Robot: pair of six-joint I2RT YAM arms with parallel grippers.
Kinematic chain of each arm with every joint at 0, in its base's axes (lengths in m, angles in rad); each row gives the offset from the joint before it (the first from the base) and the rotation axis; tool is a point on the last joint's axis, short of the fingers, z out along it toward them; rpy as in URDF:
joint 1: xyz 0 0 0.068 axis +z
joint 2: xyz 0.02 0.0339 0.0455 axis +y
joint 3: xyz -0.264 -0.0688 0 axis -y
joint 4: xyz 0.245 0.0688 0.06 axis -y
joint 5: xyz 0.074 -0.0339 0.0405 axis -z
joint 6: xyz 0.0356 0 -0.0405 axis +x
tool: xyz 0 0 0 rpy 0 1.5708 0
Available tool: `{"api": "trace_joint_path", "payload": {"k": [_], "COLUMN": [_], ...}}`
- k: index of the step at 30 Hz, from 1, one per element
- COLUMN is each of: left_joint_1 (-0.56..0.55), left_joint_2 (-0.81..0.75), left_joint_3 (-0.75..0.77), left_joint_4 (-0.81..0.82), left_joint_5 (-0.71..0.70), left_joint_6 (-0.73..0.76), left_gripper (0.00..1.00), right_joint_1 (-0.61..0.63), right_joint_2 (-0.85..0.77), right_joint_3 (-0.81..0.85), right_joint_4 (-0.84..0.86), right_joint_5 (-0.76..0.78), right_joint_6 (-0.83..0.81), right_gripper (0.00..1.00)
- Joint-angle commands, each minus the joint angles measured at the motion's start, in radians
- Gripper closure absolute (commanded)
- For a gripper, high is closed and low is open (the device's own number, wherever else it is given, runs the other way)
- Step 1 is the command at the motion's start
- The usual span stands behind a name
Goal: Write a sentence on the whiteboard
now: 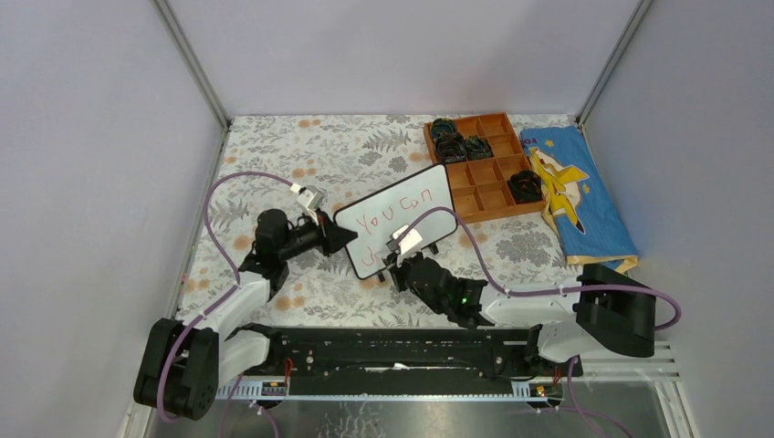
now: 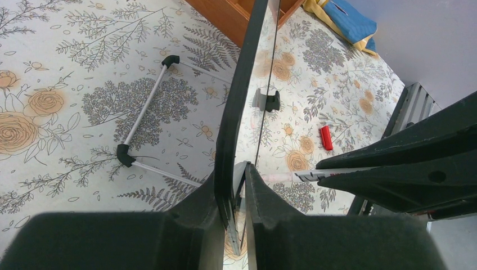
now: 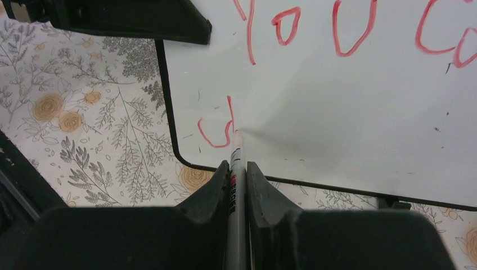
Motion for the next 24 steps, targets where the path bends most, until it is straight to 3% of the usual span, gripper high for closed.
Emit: {"api": "trace_joint_path", "payload": {"k": [1,24], "left_joint_1": [-0.002,-0.003], "left_joint_2": [0.018,0.010], "left_joint_3": [0.002,-0.001], "left_joint_4": [-0.087,-0.087], "left_joint_5": [-0.086,-0.087], "left_joint_6": [0.100,0.102], "left_gripper": [0.87,0.87], "right_joint_1": [0.013,0.044], "right_joint_2": [-0.022,0.065], "right_joint_3": [-0.012,0.062], "right_joint_4": [0.052,0.116], "right_joint_5": [-0.033,-0.066], "right_joint_6": [0.022,0.012], "right_gripper": [1.00,1.00]}}
